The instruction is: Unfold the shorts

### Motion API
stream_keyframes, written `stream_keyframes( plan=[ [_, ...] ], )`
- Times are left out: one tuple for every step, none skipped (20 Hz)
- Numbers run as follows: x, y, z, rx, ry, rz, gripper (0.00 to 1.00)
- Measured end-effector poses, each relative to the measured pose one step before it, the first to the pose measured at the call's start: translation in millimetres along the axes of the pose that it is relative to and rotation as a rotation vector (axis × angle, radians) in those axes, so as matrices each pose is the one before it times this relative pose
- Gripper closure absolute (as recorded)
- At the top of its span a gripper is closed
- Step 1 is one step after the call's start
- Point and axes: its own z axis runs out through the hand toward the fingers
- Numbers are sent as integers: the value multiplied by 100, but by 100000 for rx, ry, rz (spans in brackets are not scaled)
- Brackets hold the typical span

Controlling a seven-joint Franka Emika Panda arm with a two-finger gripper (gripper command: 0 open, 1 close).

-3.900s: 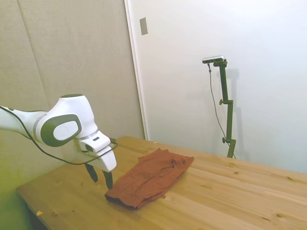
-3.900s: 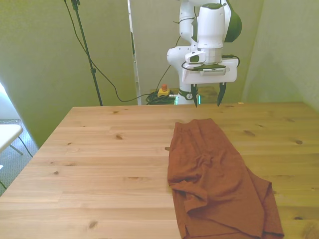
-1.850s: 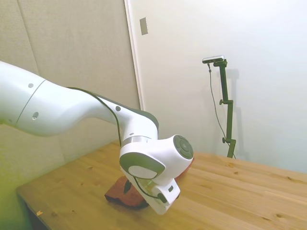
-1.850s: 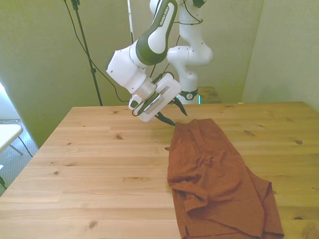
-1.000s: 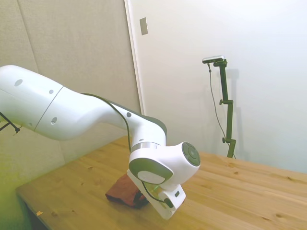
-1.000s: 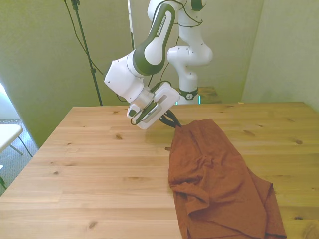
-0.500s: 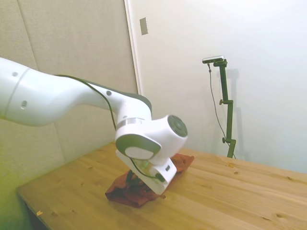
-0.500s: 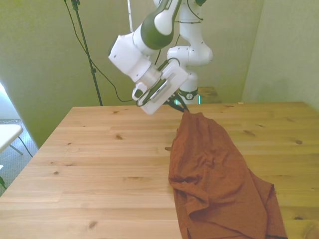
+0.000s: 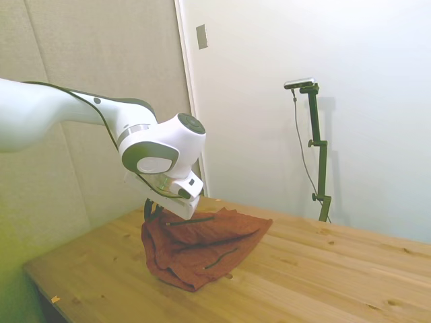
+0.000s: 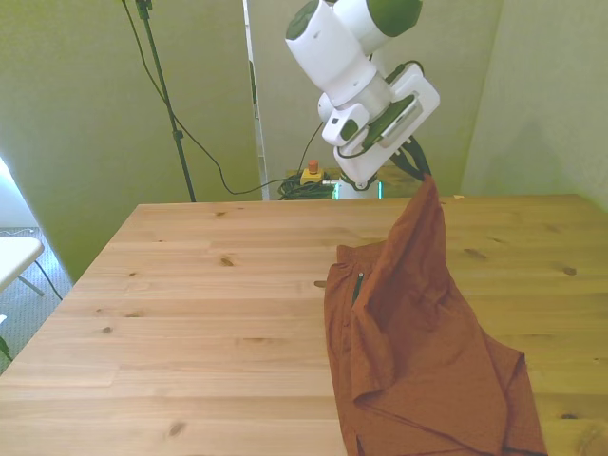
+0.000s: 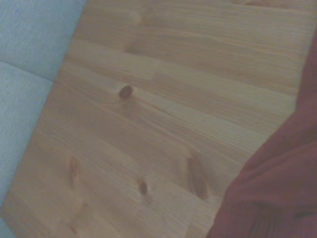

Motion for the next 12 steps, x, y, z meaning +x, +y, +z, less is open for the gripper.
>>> stream_keyframes(
  plan=[
    [289, -565, 874, -707, -1590, -884, 0],
    [414, -380, 871, -674, -1537, -467, 0],
    [459, -157, 818, -591, -1538, -46, 0],
    [543, 18, 704, -343, -1291, 338, 0],
    [585, 24, 510, 83, -963, 187, 0],
    [579, 15, 447, 561, -799, -106, 0],
    [559, 4, 415, 175, -712, -148, 0],
    [526, -101, 490, 148, -815, -258, 0],
    [447, -270, 564, 204, -755, -443, 0],
    [361, -414, 586, -218, -624, -649, 0],
    [231, -503, 612, -516, -336, -879, 0],
    [93, -575, 573, -491, -395, -1030, 0]
  ],
)
